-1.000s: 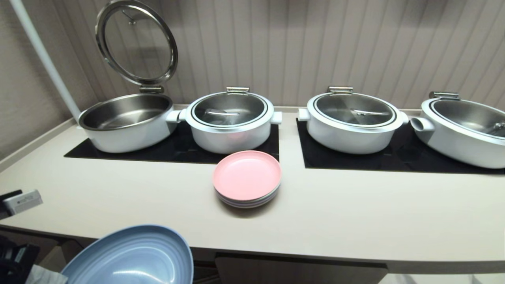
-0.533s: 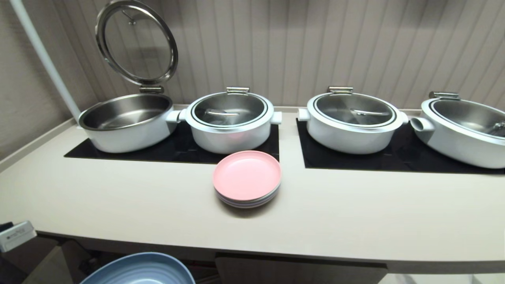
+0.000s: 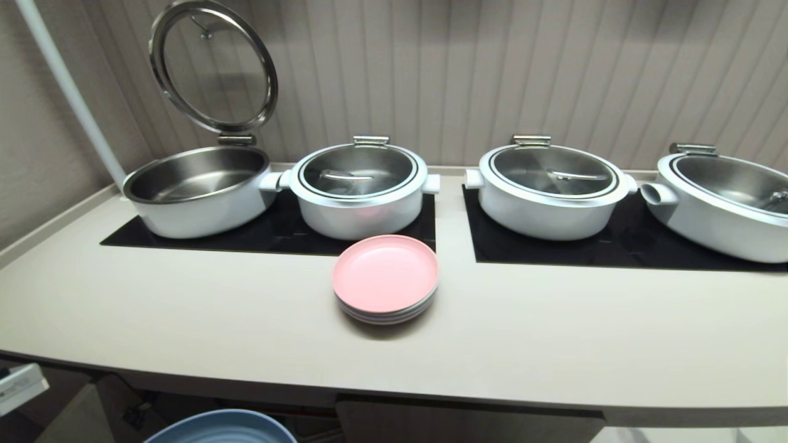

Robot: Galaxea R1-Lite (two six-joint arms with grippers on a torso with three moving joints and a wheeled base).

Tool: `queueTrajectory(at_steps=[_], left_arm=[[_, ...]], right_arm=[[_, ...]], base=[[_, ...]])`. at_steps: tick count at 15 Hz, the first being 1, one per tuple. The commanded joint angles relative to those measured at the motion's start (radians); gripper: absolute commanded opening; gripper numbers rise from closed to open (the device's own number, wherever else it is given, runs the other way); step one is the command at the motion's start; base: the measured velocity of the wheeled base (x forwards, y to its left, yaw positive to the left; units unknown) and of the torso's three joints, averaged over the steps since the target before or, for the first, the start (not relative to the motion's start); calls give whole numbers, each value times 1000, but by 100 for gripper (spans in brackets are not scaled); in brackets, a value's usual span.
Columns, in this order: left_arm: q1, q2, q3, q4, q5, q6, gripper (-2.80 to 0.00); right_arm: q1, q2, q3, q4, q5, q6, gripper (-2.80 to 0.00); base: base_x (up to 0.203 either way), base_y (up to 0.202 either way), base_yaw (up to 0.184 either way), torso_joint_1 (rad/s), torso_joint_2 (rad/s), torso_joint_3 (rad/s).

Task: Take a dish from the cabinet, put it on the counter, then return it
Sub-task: Put it back into the cabinet

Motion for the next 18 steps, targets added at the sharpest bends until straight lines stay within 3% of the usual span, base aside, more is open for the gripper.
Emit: queueTrajectory(at_steps=[1, 18], left_arm=[[0, -1, 0, 5, -1, 1, -280], [-42, 2, -9, 24, -1, 1, -280]], right_arm=[[0, 0, -1, 0, -1, 0, -280], [0, 0, -1, 0, -1, 0, -280]], base=[[0, 0, 0, 0, 0, 0], [0, 0, 0, 0, 0, 0]])
